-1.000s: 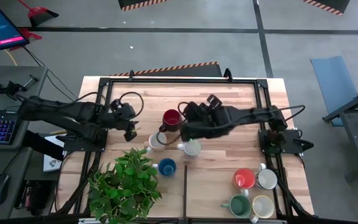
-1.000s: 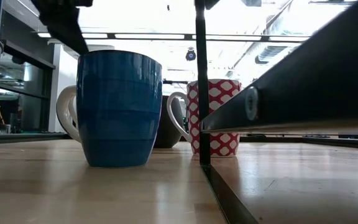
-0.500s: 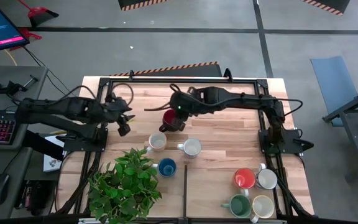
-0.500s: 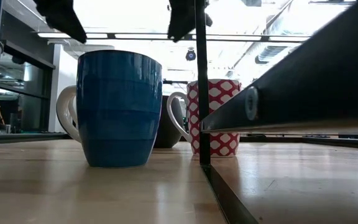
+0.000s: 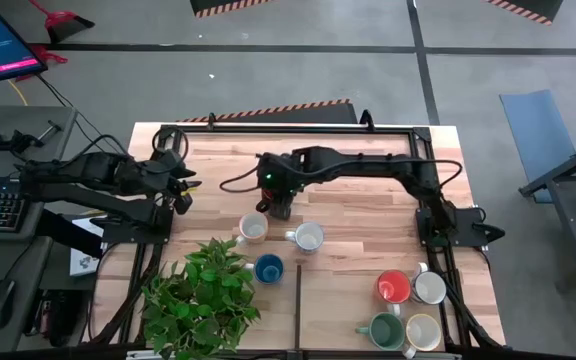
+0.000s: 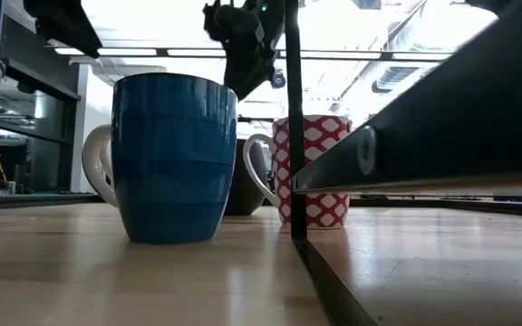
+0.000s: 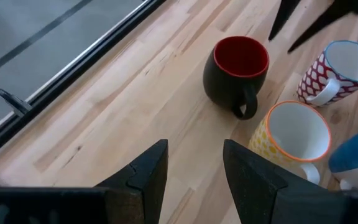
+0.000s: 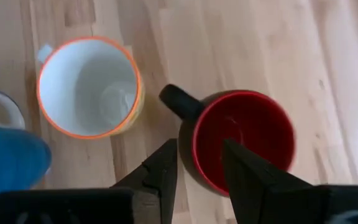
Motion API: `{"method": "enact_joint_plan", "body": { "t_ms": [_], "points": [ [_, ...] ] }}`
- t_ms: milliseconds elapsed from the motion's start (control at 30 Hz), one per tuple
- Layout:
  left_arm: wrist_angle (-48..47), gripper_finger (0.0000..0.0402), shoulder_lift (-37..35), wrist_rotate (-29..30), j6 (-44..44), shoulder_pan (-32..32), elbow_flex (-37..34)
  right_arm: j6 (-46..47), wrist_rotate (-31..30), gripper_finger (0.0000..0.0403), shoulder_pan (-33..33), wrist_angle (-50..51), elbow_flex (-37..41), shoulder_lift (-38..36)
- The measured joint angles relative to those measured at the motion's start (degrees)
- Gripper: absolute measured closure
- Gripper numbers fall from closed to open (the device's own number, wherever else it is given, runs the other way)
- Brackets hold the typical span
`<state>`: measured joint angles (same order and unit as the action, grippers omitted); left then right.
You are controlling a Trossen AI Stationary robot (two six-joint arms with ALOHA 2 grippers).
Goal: Place coffee mugs
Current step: Put the black mug on the shelf
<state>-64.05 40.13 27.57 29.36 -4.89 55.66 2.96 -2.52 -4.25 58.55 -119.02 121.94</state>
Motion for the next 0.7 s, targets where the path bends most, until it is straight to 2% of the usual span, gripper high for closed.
{"method": "enact_joint_plan", "body": {
  "t_ms": [167, 700],
  "points": [
    [0.0, 0.0257, 0.1, -0.1, 0.0, 0.0, 0.0, -3.2, 0.6, 0.0300, 0.0, 0.3, 0.0, 2.9],
    [1.0, 0.0257, 0.5, -0.2, 0.0, 0.0, 0.0, -3.4, 0.5, 0.0300, -0.6, -0.5, 0.0, 8.7]
  ]
}}
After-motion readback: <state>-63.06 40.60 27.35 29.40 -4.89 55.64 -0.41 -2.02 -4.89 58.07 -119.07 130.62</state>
